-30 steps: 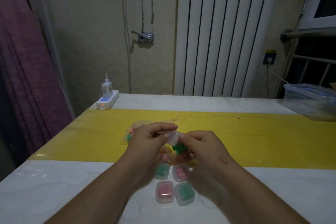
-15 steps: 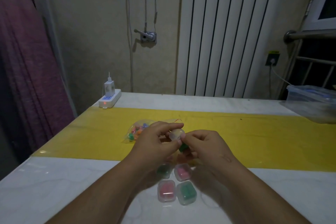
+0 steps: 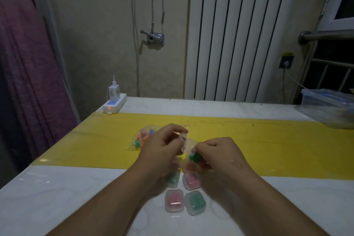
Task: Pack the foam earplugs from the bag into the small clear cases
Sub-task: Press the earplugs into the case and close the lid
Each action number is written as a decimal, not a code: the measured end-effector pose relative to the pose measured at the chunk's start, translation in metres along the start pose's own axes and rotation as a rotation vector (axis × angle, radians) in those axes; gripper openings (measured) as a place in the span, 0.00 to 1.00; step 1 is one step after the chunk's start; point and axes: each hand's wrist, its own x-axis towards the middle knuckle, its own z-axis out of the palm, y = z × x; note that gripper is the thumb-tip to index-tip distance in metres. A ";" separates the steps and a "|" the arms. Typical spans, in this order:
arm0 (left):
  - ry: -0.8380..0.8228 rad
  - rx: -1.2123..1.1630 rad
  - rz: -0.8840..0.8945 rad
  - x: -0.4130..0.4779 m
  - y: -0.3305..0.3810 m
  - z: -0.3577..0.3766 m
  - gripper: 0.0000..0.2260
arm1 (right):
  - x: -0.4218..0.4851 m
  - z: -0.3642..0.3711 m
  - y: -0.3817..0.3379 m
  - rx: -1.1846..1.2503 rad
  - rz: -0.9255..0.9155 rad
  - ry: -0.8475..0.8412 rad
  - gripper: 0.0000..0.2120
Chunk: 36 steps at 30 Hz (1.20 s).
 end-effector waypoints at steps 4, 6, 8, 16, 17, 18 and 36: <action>0.080 -0.162 -0.054 0.005 0.007 -0.003 0.14 | 0.002 -0.002 -0.002 0.048 0.028 0.003 0.10; 0.074 -0.130 -0.040 0.004 0.008 -0.003 0.19 | -0.001 -0.003 -0.005 0.089 0.032 -0.021 0.09; 0.060 -0.098 -0.056 0.003 0.006 -0.003 0.21 | -0.003 -0.003 -0.006 0.112 0.033 -0.023 0.08; 0.043 0.026 -0.061 -0.002 0.006 0.003 0.18 | -0.003 -0.008 -0.010 0.186 -0.017 0.058 0.06; 0.063 0.024 -0.063 -0.002 0.008 0.003 0.19 | -0.002 -0.010 -0.009 0.177 -0.072 0.106 0.07; 0.073 0.029 -0.054 -0.002 0.007 0.002 0.19 | -0.001 -0.012 -0.009 0.170 -0.124 0.146 0.09; 0.038 0.017 0.006 -0.003 0.013 -0.001 0.15 | -0.006 0.003 -0.006 -0.354 -0.475 0.193 0.06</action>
